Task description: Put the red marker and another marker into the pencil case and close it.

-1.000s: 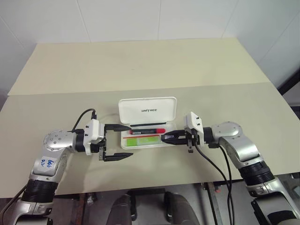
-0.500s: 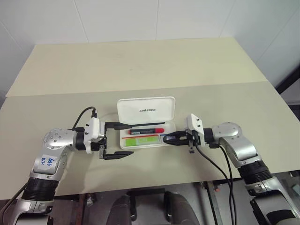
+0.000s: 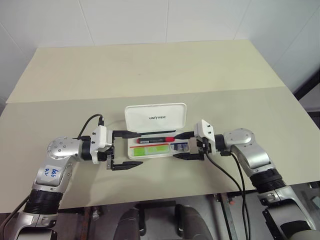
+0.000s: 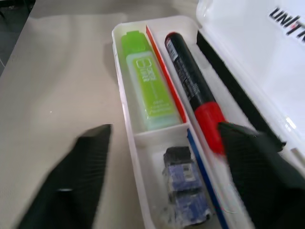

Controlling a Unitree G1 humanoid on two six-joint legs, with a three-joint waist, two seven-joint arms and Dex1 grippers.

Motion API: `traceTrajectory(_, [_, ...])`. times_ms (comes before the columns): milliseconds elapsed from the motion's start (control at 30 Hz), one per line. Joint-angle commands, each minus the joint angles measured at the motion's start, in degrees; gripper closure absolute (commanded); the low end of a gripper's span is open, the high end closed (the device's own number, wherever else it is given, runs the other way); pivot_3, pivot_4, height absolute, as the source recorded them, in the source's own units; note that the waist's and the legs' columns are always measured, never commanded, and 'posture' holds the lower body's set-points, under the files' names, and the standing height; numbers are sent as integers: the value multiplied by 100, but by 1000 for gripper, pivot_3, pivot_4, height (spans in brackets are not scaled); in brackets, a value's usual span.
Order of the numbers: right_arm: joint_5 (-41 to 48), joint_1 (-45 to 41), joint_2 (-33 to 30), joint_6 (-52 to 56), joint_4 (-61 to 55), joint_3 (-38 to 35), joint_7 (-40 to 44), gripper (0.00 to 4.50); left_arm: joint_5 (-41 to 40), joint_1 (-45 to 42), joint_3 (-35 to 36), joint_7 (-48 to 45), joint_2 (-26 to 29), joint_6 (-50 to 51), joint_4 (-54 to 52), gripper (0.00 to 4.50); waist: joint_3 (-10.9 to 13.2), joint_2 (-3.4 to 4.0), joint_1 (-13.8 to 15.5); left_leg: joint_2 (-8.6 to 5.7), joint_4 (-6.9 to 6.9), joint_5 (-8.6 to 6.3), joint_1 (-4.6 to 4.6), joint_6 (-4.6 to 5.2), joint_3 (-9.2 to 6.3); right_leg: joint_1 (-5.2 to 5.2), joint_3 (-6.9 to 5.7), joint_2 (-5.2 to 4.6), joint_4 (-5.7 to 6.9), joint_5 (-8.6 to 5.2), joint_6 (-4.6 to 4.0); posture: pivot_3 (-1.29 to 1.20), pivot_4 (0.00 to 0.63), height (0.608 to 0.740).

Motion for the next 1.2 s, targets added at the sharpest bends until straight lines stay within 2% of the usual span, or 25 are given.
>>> traceTrajectory(33, [284, -118, -35, 140, -555, -258, 5, 32, -72, -55, 70, 44, -26, -31, -50, 0, 0, 0, 1, 0, 0, 0, 0, 0, 0, 0, 0, 0, 0, 0, 0, 0, 150, 740])
traceTrajectory(167, [818, 37, -146, 777, -1455, -652, -273, 32, -132, -36, 153, 125, -60, 3, -53, 0, 0, 0, 12, 1, 0, 0, 0, 0, 0, 0, 1, -2, 1, 0, 0, 0, 150, 740])
traceTrajectory(300, [1409, 660, -340, 1326, -2423, -1470, -850, 32, -243, 61, 427, 280, -48, 46, 36, 0, -1, -3, 72, 3, -2, -1, -1, 0, -3, 1, -2, -3, -2, 0, 0, 0, 150, 740])
traceTrajectory(400, [1519, 1109, -361, 1293, -2667, -1926, -1217, 32, -279, 92, 629, 341, -16, 28, 160, 0, -2, -4, 110, 3, -1, -4, 0, 2, -2, 2, -1, -3, -9, -4, -6, 0, 150, 740])
traceTrajectory(567, [1598, 1699, -691, 1148, -2679, -2398, -1156, 32, -411, 8, 1017, 406, 19, 50, 493, 0, -2, -4, 120, 1, 2, -5, 0, 4, 10, 3, 6, -2, -12, -6, -20, 0, 150, 740])
traceTrajectory(600, [1627, 1781, -779, 1089, -2640, -2478, -1069, 0, -437, -40, 1114, 430, 34, 48, 605, 423, -2, -4, 123, 2, 3, -5, 2, 4, 11, 3, 8, -2, -12, -6, -20, 0, 150, 740])
traceTrajectory(700, [1605, 1858, -963, 789, -2404, -2595, -790, 0, -440, -199, 1322, 507, 66, 5, 935, 1266, -2, -4, 120, 3, 6, -5, 2, 4, 12, 3, 7, 2, -11, -5, -21, 0, 150, 740])
traceTrajectory(1000, [1635, 1565, -1406, 527, -1618, -2537, -14, 0, -231, -507, 1498, 843, 91, -169, 1532, 4472, -3, -5, 139, 4, 11, -7, 4, 8, 13, 8, 7, 3, -13, -3, -19, 0, 150, 740])
traceTrajectory(1200, [1768, 1330, -1480, 866, -1455, -2506, 35, 0, 259, -887, 1367, 1766, -136, -356, 2020, 4493, -3, -5, 149, 4, 15, -7, 3, 8, 13, 8, 7, 2, -12, 4, -5, 0, 150, 740])
